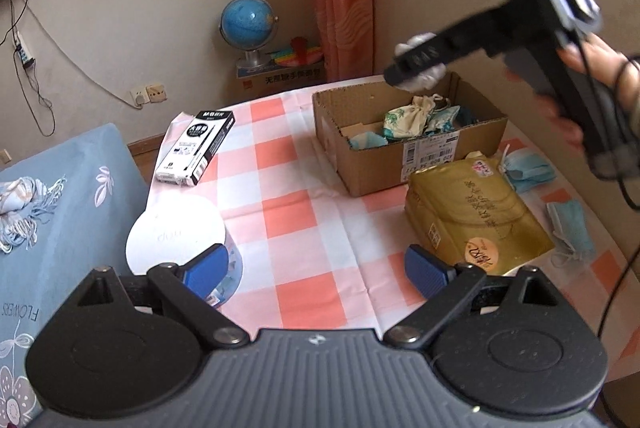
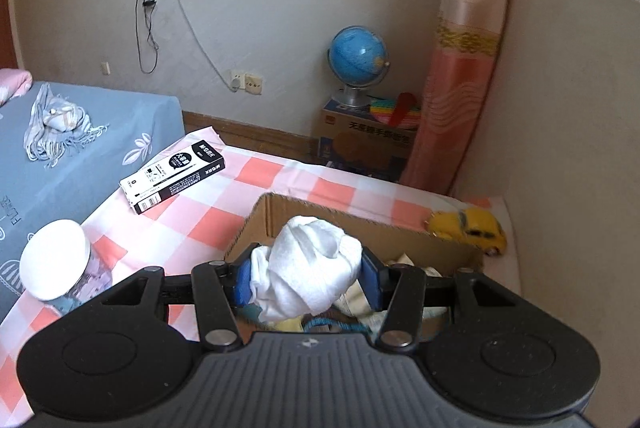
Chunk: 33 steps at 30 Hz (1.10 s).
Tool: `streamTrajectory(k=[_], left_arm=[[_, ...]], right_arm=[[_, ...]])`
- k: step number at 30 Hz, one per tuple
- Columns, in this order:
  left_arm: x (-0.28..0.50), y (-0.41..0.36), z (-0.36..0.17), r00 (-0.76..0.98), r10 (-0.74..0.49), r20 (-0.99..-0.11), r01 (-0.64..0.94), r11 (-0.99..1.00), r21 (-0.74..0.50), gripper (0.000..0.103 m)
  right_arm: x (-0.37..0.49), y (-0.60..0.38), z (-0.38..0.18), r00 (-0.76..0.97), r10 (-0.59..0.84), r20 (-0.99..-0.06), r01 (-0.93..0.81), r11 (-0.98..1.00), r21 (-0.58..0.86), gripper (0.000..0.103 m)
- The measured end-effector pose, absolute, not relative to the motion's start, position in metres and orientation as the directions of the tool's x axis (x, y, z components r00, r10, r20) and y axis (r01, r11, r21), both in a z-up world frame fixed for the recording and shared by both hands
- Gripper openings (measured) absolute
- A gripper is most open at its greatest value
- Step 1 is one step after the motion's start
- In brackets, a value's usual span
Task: Organize soft objects
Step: 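Open the left gripper over the box while the right drops the white cloth in, then move the right gripper to the folded blue face mask and grasp it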
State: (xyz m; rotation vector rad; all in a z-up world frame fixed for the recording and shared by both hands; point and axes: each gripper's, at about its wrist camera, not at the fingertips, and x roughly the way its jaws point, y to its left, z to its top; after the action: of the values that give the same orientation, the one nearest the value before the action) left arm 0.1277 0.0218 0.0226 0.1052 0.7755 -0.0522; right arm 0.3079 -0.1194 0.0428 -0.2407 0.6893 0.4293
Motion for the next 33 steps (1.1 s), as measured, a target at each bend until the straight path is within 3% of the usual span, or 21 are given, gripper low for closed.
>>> streamTrajectory(k=[6,8,10,13,28,33], left_arm=[[0.131,0.03,0.016,0.702,0.012,-0.712,0.051,0.997,0.066,0.095],[0.132,0.034,0.015,0.699,0.019,-0.715,0.039,0.997,0.065,0.095],[0.133,0.036,0.013,0.694,0.021,-0.719,0.032,0.998,0.06,0.095],[0.134,0.038,0.011,0.689,0.023,-0.725,0.028,0.998,0.058,0.095],[0.124,0.035,0.013,0.692,0.008,-0.722,0.037,0.998,0.047,0.095],[0.118,0.032,0.016,0.703,0.009,-0.712,0.047,0.997,0.059,0.099]], right_arm=[[0.338,-0.099,0.037,0.673,0.303,-0.674,-0.481,0.872,-0.088,0.056],[0.346,-0.094,0.035,0.675,0.305,-0.672,-0.484,0.87,-0.091,0.062],[0.351,-0.092,0.035,0.679,0.305,-0.668,-0.477,0.875,-0.086,0.087],[0.351,-0.095,0.039,0.693,0.321,-0.646,-0.471,0.88,-0.067,0.101],[0.305,-0.115,0.047,0.69,0.268,-0.672,-0.421,0.904,-0.072,0.103],[0.279,-0.131,0.045,0.692,0.246,-0.679,-0.383,0.922,-0.057,0.103]])
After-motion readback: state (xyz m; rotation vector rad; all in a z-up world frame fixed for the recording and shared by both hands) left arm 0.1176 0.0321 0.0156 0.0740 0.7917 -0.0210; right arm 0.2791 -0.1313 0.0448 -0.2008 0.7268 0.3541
